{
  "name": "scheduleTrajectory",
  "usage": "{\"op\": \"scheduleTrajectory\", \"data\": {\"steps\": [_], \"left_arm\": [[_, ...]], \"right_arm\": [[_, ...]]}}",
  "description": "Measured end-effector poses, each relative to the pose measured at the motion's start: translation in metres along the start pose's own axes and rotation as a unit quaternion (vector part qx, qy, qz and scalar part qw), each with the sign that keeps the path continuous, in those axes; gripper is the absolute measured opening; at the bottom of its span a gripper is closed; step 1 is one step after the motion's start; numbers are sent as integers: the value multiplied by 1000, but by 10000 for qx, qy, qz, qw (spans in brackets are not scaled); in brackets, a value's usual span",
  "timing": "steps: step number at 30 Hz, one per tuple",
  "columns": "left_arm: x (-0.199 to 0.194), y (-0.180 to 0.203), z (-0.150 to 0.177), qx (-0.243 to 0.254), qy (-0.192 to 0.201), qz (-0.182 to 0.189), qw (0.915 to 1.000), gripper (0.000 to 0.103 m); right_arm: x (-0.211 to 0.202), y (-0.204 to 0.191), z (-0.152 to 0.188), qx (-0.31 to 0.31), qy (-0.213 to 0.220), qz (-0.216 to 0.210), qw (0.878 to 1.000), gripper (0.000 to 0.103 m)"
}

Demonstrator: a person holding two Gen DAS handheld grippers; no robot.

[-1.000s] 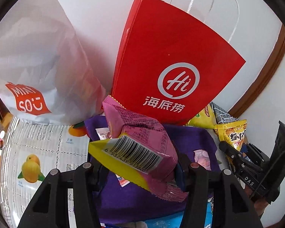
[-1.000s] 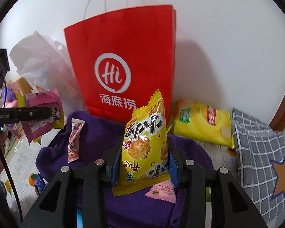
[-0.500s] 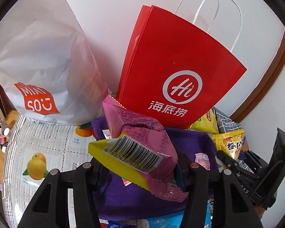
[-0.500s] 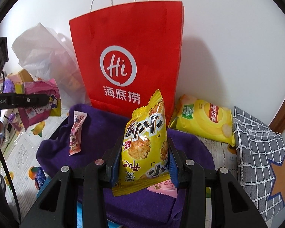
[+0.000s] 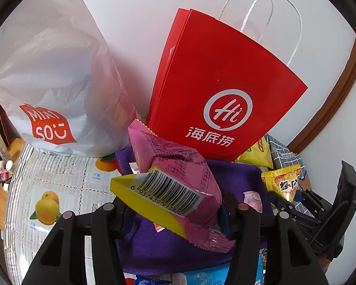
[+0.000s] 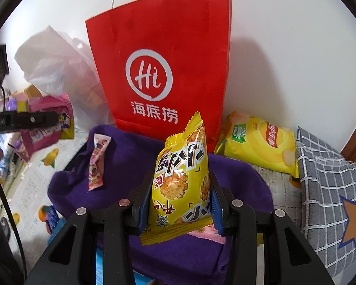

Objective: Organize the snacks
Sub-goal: 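Carry both held bags up over the purple towel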

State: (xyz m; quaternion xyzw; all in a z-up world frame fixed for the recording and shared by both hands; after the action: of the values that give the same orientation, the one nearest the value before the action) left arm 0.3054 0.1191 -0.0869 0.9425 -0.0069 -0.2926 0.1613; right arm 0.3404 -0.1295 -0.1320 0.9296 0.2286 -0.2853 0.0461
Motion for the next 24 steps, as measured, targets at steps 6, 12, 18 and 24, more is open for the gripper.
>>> {"op": "scheduleTrajectory", "data": {"steps": [6, 12, 18, 24], "left_arm": [[-1, 1, 0, 40, 11, 14, 10000, 53], [0, 4, 1, 91, 3, 41, 10000, 53], [1, 6, 2, 132, -17, 43, 9999, 53], [3, 4, 3, 92, -46, 4, 9999, 53]], "right_arm": [[5, 0, 3, 117, -124, -166, 9997, 43], [6, -4, 5, -2, -186, -165, 9997, 43], [14, -7, 11, -86, -395, -161, 9991, 42], [28, -9, 22, -132, -732, -117, 9972, 42]]}}
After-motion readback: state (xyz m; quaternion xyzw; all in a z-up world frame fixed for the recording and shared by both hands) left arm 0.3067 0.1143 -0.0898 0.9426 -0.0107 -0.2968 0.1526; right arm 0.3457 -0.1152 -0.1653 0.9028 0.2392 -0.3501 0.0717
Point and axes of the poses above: each gripper's, at about its wrist camera, not at the fingertips, and x roughly the way its jaws point, y to its right, z to its underside, the point moved 2 cm from there along x, roughly the way its jaws point, and after that the axes turned 13 degrees about y, right-handed, at the moved point
